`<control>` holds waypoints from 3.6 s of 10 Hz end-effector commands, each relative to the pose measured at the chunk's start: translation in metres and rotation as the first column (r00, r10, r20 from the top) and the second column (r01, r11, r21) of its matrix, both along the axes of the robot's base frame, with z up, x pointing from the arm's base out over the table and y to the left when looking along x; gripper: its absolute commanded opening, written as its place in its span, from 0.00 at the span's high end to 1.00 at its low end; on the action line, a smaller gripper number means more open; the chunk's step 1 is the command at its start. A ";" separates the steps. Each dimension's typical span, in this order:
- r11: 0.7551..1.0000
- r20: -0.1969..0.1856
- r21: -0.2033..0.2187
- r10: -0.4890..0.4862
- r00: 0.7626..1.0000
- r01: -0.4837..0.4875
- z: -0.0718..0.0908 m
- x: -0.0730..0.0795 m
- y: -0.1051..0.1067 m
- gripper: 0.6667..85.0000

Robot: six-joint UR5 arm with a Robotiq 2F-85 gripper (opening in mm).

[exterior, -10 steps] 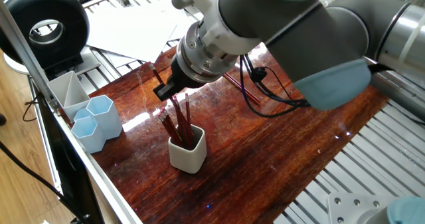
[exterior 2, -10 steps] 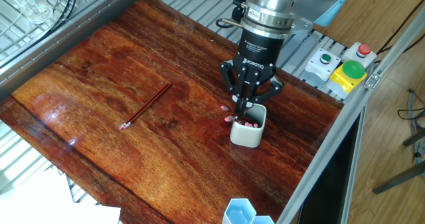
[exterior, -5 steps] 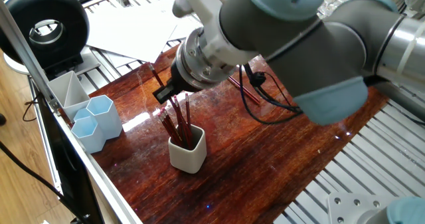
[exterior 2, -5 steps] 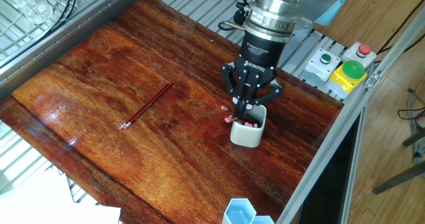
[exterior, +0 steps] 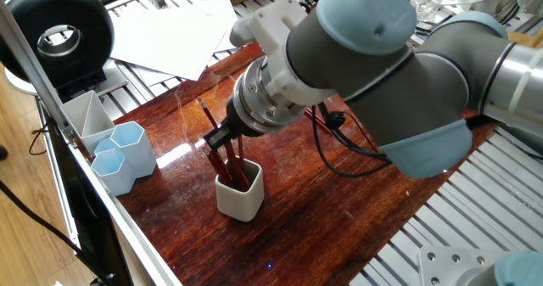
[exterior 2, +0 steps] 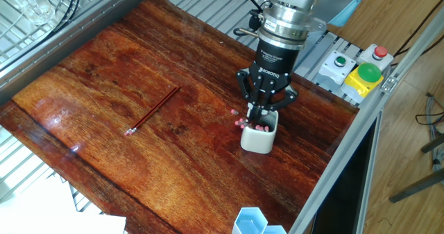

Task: Put the pen into the pen holder

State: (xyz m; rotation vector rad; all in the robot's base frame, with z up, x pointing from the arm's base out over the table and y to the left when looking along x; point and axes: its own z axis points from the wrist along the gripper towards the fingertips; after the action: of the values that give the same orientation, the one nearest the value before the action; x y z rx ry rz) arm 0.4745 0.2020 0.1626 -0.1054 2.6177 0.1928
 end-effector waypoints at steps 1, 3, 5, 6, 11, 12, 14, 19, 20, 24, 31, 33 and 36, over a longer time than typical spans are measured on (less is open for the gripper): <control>0.999 -0.034 0.029 0.026 0.999 -0.025 -0.004 -0.011 0.008 0.66; 0.999 -0.052 0.025 0.035 0.998 -0.034 -0.006 -0.016 0.008 0.63; 0.999 -0.151 -0.014 0.033 0.988 -0.036 -0.011 -0.037 -0.002 0.64; 0.998 -0.254 -0.060 0.019 0.967 -0.035 -0.007 -0.062 -0.017 0.66; 0.968 -0.387 -0.212 0.044 0.921 -0.135 -0.001 -0.072 -0.099 0.74; 0.963 -0.419 -0.233 0.030 0.908 -0.139 -0.016 -0.069 -0.122 0.82; 0.955 -0.442 -0.244 0.047 0.896 -0.171 -0.054 -0.055 -0.172 0.88; 0.943 -0.425 -0.310 -0.027 0.905 -0.118 -0.151 -0.005 -0.209 1.00; 0.958 -0.428 -0.270 -0.026 0.904 -0.101 -0.152 -0.006 -0.198 1.00; 0.982 -0.471 -0.188 -0.065 0.880 -0.028 -0.154 -0.019 -0.178 1.00; 0.971 -0.458 -0.226 -0.172 0.872 0.072 -0.154 -0.018 -0.188 1.00; 0.974 -0.441 -0.221 -0.150 0.885 0.054 -0.154 -0.012 -0.187 1.00; 0.967 -0.412 -0.231 -0.196 0.890 0.106 -0.153 -0.005 -0.191 1.00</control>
State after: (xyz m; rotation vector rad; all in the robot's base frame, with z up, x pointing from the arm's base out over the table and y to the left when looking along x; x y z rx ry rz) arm 0.4626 0.0121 0.0083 0.0347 3.0950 -0.1277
